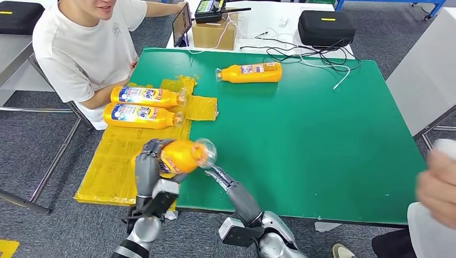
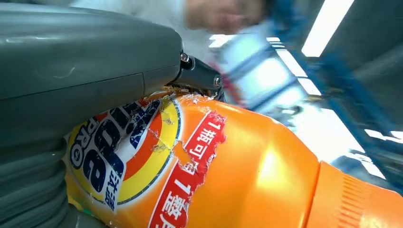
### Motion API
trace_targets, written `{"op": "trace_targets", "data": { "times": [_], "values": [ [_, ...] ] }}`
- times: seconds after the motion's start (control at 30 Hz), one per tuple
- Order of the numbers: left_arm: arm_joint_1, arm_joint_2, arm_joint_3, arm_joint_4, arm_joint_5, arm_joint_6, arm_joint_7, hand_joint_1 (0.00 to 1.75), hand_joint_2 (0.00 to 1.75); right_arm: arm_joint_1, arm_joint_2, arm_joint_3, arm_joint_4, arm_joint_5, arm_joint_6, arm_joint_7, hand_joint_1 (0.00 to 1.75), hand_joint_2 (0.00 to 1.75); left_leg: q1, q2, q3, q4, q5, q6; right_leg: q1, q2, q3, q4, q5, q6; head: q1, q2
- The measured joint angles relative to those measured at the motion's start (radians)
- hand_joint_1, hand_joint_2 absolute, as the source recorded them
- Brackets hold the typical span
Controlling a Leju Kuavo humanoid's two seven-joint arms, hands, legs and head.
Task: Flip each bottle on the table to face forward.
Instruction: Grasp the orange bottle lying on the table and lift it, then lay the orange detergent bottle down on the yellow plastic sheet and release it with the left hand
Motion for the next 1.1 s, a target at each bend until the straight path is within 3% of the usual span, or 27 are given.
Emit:
{"op": "trace_targets", "data": {
  "times": [0.23,0.53,0.6,0.67,0.73,1.1],
  "values": [
    [-0.104,0.025,0.104,0.187,-0.307,0.005,0.201,1.75,1.75,0.047,0.02,-0.062,-0.041,0.009,-0.028,0.019,0.0,0.0,0.0,0.0,0.0,0.0,0.0,0.0,0.0,0.0,0.0,0.0,0.0,0.0,0.0,0.0],
    [-0.313,0.118,0.109,0.555,-0.495,-0.096,0.449,1.7,1.75,0.073,0.051,-0.082,-0.047,0.004,0.005,0.02,0.0,0.0,0.001,0.0,0.001,0.0,0.001,-0.001,0.001,0.0,0.001,0.001,0.0,0.0,0.0,0.0],
    [-0.349,0.132,0.105,0.608,-0.52,-0.116,0.479,1.13,1.75,0.074,0.055,-0.084,-0.046,0.001,0.007,0.019,0.0,0.0,0.001,0.0,0.002,0.0,0.001,-0.001,0.001,0.0,0.002,0.001,0.0,0.0,0.0,0.0],
    [-0.374,0.142,0.102,0.647,-0.525,-0.14,0.486,0.32,1.75,0.076,0.059,-0.086,-0.046,-0.004,0.007,0.019,0.0,0.0,0.001,0.0,0.002,0.0,0.001,-0.001,0.001,0.0,0.003,0.001,0.0,0.0,0.0,0.0],
    [-0.392,0.148,0.1,0.67,-0.514,-0.171,0.473,0.01,1.75,0.079,0.061,-0.089,-0.046,-0.008,0.007,0.019,0.0,0.0,0.001,-0.001,0.004,0.0,0.001,-0.001,0.001,0.0,0.004,0.001,0.0,0.0,0.0,0.0],
    [-0.425,0.162,0.103,0.697,-0.35,-0.393,0.31,0.0,1.75,0.084,0.062,-0.105,-0.042,-0.023,0.006,0.004,0.0,0.0,0.001,-0.004,0.009,-0.001,0.001,-0.001,0.001,-0.001,0.01,0.001,0.0,-0.001,0.0,0.0]
  ]
}}
